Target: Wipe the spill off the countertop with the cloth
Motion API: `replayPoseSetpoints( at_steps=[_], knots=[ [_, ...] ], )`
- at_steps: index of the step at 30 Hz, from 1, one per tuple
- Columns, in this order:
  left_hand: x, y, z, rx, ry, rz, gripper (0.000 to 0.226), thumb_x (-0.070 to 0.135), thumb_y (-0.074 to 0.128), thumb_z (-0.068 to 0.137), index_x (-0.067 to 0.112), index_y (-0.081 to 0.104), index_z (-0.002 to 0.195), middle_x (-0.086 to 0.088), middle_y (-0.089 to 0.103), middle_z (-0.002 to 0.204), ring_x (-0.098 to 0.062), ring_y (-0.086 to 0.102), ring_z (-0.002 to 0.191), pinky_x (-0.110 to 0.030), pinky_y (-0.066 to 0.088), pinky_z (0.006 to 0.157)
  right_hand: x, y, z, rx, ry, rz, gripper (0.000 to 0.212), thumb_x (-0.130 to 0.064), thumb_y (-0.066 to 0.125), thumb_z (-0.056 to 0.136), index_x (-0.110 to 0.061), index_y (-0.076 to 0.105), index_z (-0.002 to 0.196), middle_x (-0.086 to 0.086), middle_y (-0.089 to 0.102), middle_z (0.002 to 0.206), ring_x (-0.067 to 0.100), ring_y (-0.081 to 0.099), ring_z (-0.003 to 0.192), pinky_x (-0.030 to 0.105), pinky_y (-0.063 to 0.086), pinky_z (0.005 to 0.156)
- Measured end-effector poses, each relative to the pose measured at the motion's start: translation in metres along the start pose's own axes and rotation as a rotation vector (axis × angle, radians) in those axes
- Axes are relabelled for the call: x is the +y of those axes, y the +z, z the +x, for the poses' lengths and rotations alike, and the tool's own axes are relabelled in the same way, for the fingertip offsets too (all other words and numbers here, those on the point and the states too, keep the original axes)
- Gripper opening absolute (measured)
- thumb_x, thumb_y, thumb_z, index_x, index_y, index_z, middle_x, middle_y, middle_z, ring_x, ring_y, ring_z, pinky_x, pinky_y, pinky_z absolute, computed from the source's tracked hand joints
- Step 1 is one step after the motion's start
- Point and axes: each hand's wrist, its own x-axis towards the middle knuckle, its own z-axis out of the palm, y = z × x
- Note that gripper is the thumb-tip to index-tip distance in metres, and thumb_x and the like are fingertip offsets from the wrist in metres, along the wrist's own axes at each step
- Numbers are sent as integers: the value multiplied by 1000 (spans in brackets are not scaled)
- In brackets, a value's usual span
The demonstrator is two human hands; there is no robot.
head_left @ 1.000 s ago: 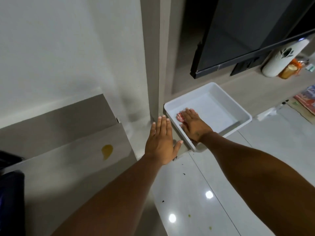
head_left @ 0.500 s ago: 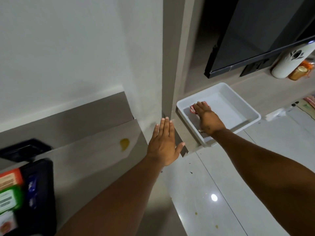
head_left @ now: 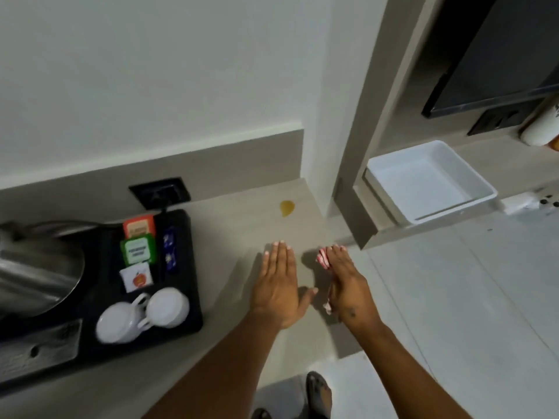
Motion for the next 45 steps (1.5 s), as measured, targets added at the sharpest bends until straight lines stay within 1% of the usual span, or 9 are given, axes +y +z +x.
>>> replayPoseSetpoints(
  at_steps=[5,10,14,20,25,29,38,42,45],
  knots=[
    [-60,43,-108,-134,-66,2,105,77,15,95,0,-15,159,-24,-15,171,-37,-16,159,-47,-14,128,-14,47,-64,-59,79,42,59,12,50,94,-10,44,147,3,34,159,22,27,151,33,19,125],
    [-89,59,-147,-136,-63,-7,108,81,3,90,2,-11,161,-20,-15,172,-33,-16,159,-49,-6,130,-9,65,-90,-74,174,-9,74,9,60,89,-18,34,153,-6,20,162,13,10,151,40,22,125],
    [-94,61,-146,-110,-54,-6,110,84,7,90,2,-9,162,-19,-12,172,-32,-14,160,-50,1,130,-7,76,-90,-52,108,-215,48,-15,49,101,-13,43,148,9,39,159,24,19,152,47,24,124],
    [-95,67,-146,-80,-62,-23,110,84,11,92,2,-4,163,-18,-6,173,-31,-10,161,-49,2,131,-5,86,-36,-10,186,-309,60,-17,60,89,-15,41,146,11,40,155,35,25,149,47,14,126],
    [-94,67,-146,-60,-63,-26,110,83,12,92,1,0,163,-18,-5,173,-31,-9,160,-49,1,131,-19,96,45,2,185,-291,48,-20,33,91,-11,55,133,16,52,142,41,34,139,52,22,122],
    [-97,69,-144,-36,-46,-30,110,82,21,93,-2,5,162,-21,2,173,-34,-4,161,-53,8,130,-1,88,16,-89,25,-313,53,-21,35,99,-15,39,151,13,35,160,36,13,153,42,5,127],
    [-99,71,-135,0,-45,-92,115,86,29,91,-3,10,162,-23,5,172,-35,-2,161,-48,1,131,4,82,129,-24,79,-377,46,-20,35,92,-9,55,132,19,55,134,39,41,131,50,24,121],
    [-98,69,-136,28,-46,-111,113,84,31,92,-4,16,161,-24,10,172,-36,2,161,-51,9,131,1,99,146,-34,1,-488,57,-28,31,95,-8,39,148,20,40,154,40,25,148,43,1,126],
    [-99,69,-136,58,-54,-140,112,82,38,91,-4,18,160,-24,13,171,-36,4,161,-53,14,130,11,89,126,-17,-19,-444,56,-24,36,95,-11,35,149,17,36,156,39,19,150,44,4,127]
  ],
)
